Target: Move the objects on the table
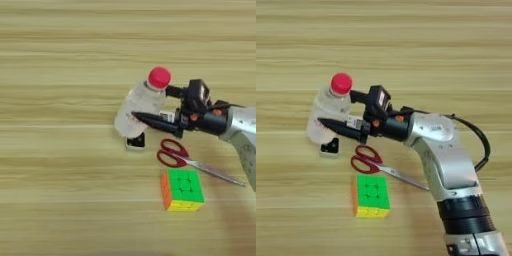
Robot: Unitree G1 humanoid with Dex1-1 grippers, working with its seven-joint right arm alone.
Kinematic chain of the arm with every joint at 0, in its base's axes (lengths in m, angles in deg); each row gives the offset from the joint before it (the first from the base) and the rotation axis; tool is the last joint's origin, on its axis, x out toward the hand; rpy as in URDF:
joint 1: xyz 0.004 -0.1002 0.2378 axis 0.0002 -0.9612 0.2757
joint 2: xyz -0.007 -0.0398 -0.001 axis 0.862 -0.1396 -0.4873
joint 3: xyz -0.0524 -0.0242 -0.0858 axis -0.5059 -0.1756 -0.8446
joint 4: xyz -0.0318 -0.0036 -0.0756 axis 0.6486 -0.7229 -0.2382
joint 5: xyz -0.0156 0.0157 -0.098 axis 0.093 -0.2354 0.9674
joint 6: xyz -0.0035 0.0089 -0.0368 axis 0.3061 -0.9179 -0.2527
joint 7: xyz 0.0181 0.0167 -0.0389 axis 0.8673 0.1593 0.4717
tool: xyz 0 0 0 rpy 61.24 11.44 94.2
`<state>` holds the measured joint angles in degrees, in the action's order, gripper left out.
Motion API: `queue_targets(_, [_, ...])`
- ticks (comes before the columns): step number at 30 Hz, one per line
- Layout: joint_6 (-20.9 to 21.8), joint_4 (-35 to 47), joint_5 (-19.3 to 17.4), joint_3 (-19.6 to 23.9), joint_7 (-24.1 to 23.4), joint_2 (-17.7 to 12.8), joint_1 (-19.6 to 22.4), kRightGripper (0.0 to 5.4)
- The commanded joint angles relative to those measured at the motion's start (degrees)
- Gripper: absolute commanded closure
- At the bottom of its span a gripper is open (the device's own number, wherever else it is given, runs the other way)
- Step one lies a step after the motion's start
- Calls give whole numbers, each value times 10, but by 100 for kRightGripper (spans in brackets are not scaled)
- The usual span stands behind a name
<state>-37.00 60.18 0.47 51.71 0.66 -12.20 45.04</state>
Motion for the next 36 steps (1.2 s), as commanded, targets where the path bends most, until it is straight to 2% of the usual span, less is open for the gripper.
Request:
queue_targets(1, [24, -30, 15, 48, -66, -16, 84, 221])
queue_targets(6, [39, -119, 54, 71, -95, -48, 114, 223])
queue_targets(22, [86, -306, 77, 140, -76, -159, 160, 223])
queue_targets(26, [104, -341, 92, 133, -73, -166, 161, 223])
queue_targets(36, [153, -423, 124, 111, -67, -151, 164, 223])
